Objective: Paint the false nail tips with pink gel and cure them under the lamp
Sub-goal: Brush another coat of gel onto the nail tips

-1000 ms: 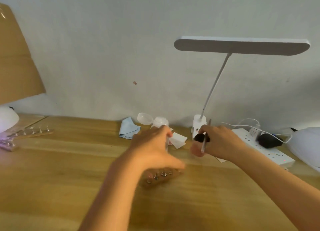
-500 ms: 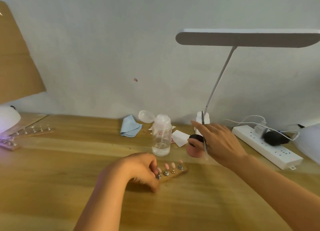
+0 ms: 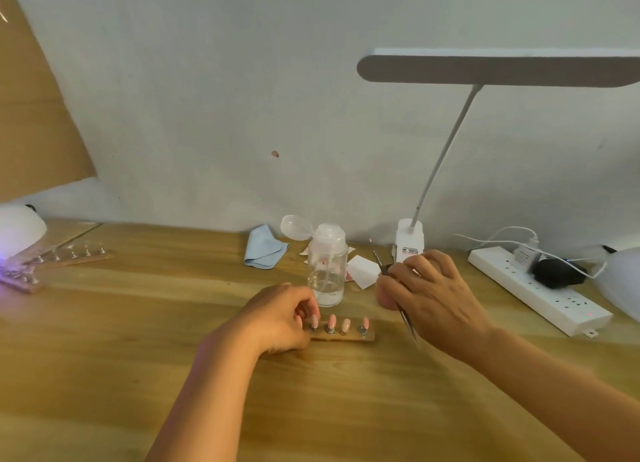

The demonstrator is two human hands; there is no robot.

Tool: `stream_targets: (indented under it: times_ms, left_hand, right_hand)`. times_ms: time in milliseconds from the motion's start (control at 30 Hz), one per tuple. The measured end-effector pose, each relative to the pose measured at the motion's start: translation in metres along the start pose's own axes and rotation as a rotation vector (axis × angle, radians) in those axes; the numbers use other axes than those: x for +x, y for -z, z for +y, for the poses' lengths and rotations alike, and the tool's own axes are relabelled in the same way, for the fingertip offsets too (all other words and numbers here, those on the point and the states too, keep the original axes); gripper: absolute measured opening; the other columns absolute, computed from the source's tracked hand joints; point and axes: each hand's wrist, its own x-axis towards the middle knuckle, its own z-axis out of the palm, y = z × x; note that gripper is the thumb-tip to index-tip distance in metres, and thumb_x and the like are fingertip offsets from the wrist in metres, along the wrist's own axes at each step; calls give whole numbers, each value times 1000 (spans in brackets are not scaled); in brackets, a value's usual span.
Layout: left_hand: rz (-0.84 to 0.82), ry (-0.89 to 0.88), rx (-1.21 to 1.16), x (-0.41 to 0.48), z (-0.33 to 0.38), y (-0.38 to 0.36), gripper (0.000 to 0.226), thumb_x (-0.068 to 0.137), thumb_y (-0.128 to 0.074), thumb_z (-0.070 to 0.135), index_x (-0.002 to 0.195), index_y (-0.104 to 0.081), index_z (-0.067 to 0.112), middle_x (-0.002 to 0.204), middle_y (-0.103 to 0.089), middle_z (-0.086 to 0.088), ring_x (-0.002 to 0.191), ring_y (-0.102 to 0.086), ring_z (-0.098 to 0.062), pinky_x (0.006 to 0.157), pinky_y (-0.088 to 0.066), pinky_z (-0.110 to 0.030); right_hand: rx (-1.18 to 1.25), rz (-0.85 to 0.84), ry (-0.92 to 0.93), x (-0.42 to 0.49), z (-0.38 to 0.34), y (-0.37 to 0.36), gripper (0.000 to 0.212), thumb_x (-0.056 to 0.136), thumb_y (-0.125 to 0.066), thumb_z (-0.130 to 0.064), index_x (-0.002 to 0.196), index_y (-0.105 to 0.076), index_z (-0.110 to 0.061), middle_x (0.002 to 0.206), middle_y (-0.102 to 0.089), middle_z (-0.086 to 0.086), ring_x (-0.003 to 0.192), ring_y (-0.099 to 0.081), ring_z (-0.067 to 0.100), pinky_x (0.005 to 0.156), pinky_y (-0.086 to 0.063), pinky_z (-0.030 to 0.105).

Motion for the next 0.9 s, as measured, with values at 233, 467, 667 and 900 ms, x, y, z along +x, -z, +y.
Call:
stream_targets:
  times_ms: [233, 467, 667, 900]
  left_hand:
    - [64, -15, -9, -1, -3, 1, 29, 73, -62, 4, 83, -67, 30, 79, -64, 15, 75, -62, -6, 61, -46, -19]
    - [120, -87, -48, -2, 2, 6, 30, 70, -68, 7, 86, -67, 33, 93, -70, 9, 81, -63, -7, 73, -51, -29]
    - [172, -162, -102, -3, 13, 11, 32, 72, -71, 6, 89, -67, 32, 90, -64, 17, 75, -59, -1, 76, -52, -31]
    - [92, -336, -82, -9, 58, 0, 34, 72, -69, 6, 89, -67, 35, 89, -65, 15, 74, -58, -1, 82, -55, -38]
  right_hand:
    - [-52, -85, 102, 1, -1, -3, 24, 83, -51, -6, 96, -63, -22, 101, -60, -2, 94, -46, 22, 90, -35, 36]
    - [-64, -329, 202, 4, -10, -1, 29, 87, -53, -23, 110, -70, -25, 115, -63, -7, 112, -58, 20, 100, -45, 37]
    - [181, -136, -113, -5, -13, 26, 32, 84, -40, -19, 89, -71, -20, 99, -67, -6, 98, -63, 24, 91, -40, 34]
    - [869, -135, -713, -56, -16, 66, 55, 80, -72, -31, 122, -41, -48, 106, -53, -27, 100, -52, -1, 86, -44, 16]
